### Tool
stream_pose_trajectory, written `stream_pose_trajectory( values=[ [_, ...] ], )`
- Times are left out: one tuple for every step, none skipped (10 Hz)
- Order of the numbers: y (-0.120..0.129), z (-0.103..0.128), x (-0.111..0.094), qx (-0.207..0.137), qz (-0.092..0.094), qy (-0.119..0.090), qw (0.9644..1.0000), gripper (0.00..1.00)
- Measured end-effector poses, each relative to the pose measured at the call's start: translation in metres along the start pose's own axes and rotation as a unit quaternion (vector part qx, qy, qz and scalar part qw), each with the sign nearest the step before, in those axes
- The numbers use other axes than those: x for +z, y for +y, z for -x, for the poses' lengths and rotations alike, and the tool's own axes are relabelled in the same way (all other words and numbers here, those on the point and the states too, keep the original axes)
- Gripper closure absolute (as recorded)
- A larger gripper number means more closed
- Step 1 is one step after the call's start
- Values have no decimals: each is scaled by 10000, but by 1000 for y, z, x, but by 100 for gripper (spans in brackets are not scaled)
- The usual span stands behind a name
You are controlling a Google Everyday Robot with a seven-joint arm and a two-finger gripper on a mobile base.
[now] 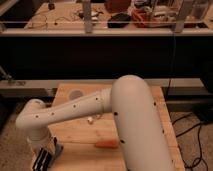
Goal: Place the eraser on the white sponge
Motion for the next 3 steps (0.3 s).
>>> stream_pose_trajectory(
  values=[
    [0,-1,-1,15,4,35,10000,20],
    [1,-2,-2,30,-20,54,10000,20],
    [2,-2,-3,40,-68,58,10000,20]
  ],
)
